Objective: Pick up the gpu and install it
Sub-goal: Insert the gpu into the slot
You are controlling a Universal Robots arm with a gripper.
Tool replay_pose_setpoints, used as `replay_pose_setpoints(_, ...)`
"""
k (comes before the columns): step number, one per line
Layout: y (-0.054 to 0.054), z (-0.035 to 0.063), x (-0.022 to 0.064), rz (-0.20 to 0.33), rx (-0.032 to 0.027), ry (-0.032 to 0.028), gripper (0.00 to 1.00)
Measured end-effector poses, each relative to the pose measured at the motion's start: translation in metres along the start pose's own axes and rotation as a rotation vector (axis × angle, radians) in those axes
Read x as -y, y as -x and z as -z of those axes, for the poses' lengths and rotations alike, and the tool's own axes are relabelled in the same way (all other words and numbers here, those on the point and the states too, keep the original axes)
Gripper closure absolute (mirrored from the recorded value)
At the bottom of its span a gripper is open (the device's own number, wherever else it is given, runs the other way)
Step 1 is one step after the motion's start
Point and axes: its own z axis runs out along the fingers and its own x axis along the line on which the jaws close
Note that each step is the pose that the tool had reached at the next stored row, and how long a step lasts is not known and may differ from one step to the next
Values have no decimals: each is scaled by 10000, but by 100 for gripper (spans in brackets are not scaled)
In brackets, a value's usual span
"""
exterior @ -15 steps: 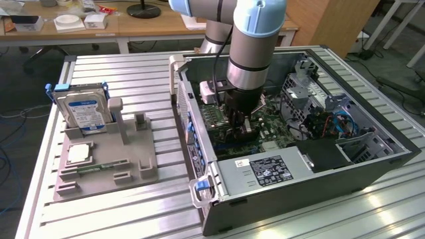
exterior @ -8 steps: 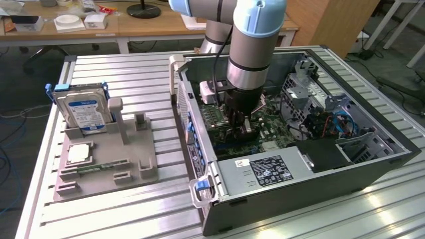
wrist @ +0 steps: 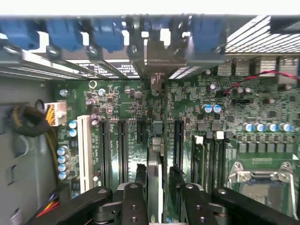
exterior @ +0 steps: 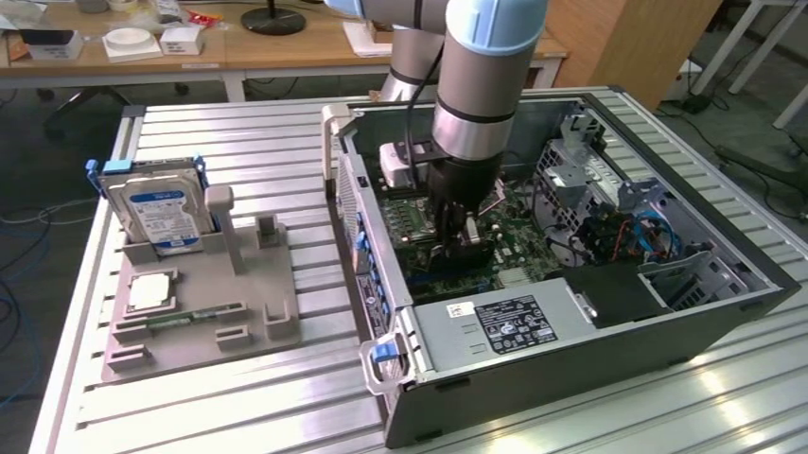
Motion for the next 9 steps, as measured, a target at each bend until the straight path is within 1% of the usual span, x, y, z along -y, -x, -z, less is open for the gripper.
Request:
replay_pose_setpoints(5,-3,172,7,1,2,-1,66)
replay_pose_setpoints(9,-4,249,9,1,2,-2,66)
